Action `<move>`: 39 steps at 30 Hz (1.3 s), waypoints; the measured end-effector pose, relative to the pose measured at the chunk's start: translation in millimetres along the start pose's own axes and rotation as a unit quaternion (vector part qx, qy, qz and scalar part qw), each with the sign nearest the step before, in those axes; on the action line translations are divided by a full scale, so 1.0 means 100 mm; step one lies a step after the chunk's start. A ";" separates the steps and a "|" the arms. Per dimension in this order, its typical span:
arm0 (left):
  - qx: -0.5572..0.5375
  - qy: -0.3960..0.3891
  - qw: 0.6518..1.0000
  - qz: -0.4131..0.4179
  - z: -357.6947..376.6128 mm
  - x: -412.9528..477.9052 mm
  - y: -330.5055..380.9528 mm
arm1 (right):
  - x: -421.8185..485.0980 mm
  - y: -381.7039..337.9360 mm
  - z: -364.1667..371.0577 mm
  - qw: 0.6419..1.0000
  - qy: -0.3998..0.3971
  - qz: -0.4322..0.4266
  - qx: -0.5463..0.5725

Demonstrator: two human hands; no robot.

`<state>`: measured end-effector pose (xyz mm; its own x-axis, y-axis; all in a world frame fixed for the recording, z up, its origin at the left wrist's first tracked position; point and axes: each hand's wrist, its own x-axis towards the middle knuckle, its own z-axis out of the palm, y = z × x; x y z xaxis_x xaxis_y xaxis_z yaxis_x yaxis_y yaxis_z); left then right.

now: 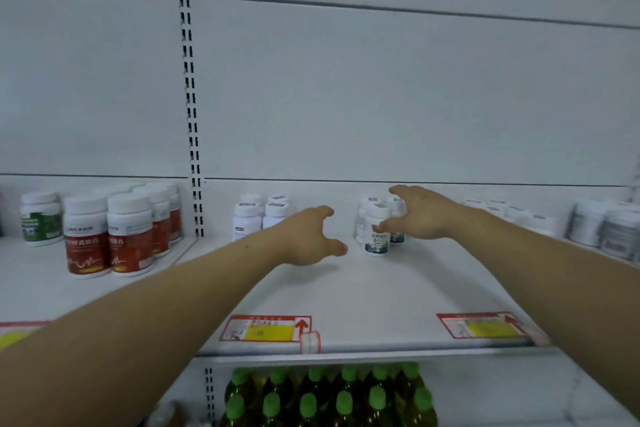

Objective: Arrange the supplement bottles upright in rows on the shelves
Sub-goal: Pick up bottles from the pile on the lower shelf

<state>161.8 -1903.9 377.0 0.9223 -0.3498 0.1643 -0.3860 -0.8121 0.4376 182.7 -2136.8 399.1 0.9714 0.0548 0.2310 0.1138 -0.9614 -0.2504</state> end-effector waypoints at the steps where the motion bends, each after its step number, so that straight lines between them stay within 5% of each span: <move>1: -0.005 0.000 1.000 -0.010 0.06 0.08 0.05 | 0.05 0.08 0.00 1.000 -0.002 -0.006 0.003; 10: -0.171 0.023 0.982 -0.074 0.59 0.76 0.51 | 0.50 0.66 0.18 0.994 -0.044 -0.100 -0.013; 17: -0.167 0.059 0.983 -0.048 0.71 0.79 0.57 | 0.61 0.68 0.31 0.988 -0.004 -0.156 -0.017; 29: -0.072 0.029 0.995 -0.067 0.45 0.61 0.60 | 0.43 0.60 -0.03 0.991 0.007 -0.125 -0.056; 33: 0.013 0.060 0.998 -0.010 0.31 0.41 0.70 | 0.22 0.64 -0.29 0.992 0.023 -0.102 -0.077; 39: 0.000 0.039 0.998 0.054 0.39 0.28 1.04 | -0.17 0.86 -0.55 0.994 0.037 -0.040 -0.096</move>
<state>146.9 -2017.1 392.5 0.8745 -0.3974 0.2782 -0.4824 -0.7723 0.4132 164.1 -2235.2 424.9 0.9423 0.1204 0.3124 0.1415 -0.9889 -0.0457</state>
